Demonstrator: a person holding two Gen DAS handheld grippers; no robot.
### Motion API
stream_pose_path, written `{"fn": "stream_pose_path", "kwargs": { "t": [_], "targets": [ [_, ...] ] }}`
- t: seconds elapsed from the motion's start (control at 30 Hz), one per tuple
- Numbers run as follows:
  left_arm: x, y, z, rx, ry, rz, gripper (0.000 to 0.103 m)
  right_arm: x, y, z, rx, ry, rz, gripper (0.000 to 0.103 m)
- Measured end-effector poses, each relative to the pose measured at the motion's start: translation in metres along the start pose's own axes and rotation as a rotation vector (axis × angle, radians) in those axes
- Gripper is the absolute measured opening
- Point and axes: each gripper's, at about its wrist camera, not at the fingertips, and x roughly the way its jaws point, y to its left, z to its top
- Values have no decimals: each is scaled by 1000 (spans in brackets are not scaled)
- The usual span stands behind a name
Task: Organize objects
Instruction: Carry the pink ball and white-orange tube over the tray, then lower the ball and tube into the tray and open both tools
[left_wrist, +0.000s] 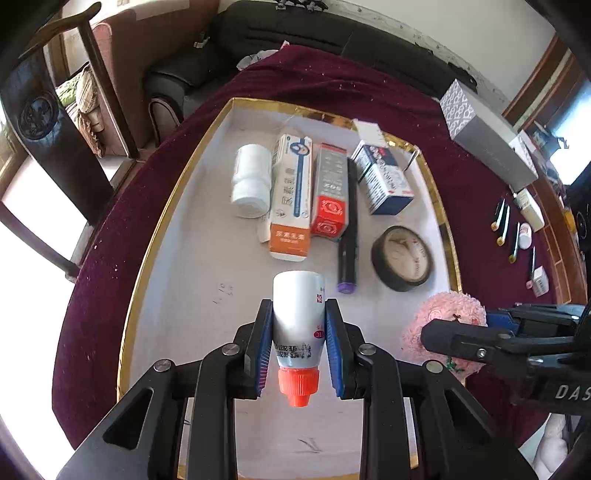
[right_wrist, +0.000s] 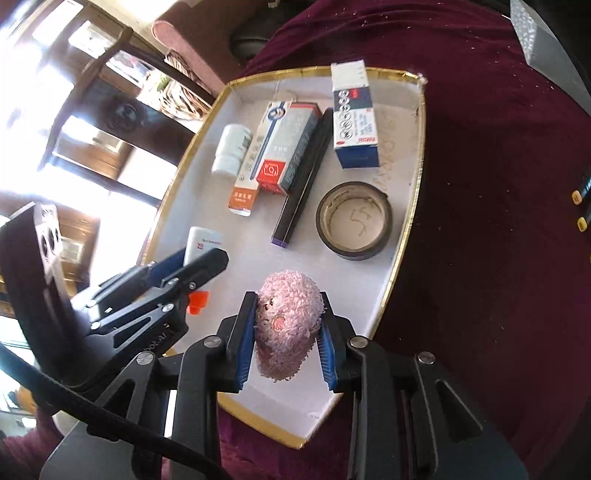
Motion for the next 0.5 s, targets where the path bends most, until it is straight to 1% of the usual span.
{"fn": "stream_pose_path", "kwargs": {
  "t": [0.2, 0.5],
  "targets": [
    [12, 7, 2, 33, 26, 7, 23, 20, 3, 1, -12, 7, -67, 28],
    [26, 6, 10, 60, 49, 16, 23, 28, 4, 1, 4, 13, -110, 28]
  ]
}}
